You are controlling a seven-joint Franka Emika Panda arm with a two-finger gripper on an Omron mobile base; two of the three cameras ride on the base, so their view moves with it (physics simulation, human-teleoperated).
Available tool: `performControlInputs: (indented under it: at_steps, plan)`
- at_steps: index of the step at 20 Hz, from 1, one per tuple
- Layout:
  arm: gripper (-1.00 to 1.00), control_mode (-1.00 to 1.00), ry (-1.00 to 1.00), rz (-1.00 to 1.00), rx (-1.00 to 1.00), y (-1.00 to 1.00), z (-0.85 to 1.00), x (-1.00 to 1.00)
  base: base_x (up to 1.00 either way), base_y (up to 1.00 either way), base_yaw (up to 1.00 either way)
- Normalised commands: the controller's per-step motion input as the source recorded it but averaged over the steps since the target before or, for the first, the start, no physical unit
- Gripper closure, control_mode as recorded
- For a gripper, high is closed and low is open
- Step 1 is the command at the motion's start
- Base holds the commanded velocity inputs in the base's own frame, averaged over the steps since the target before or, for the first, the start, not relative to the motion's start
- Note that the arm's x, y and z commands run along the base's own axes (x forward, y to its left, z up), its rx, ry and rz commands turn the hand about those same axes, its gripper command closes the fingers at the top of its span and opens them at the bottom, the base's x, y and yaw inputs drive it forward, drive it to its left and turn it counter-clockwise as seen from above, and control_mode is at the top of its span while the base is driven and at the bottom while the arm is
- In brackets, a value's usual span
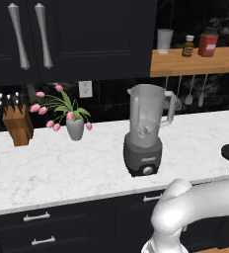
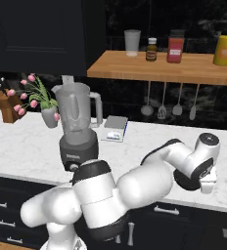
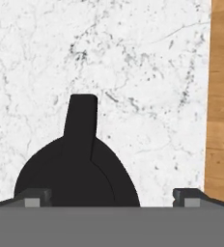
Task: Close the lid blender by securely placing the lid on top.
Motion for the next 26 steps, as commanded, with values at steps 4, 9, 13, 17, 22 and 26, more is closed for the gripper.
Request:
performControlInputs:
  at_steps: [4,9,13,17,22,26]
  plan:
    - [-1.0,-1.0,0.0,0.0,0.01,-0.03,-0.27,0.12,0.0,0.0,0.0]
    - [-1.0,-1.0,0.0,0.0,0.0,-0.06,-0.2,0.15,0.0,0.0,0.0]
    - [-1.0,-1.0,0.0,0.0,0.0,-0.11,-0.23,0.27,0.0,0.0,0.0]
    - [-1.0,-1.0,0.0,0.0,0.0,-0.1,-0.35,0.47,0.0,0.0,0.0]
    - [-1.0,-1.0,0.0,0.0,0.0,-0.23,-0.41,0.57,0.0,0.0,0.0]
    - [-1.0,-1.0,0.03,0.0,0.0,-0.13,-0.48,0.26,0.0,0.0,0.0]
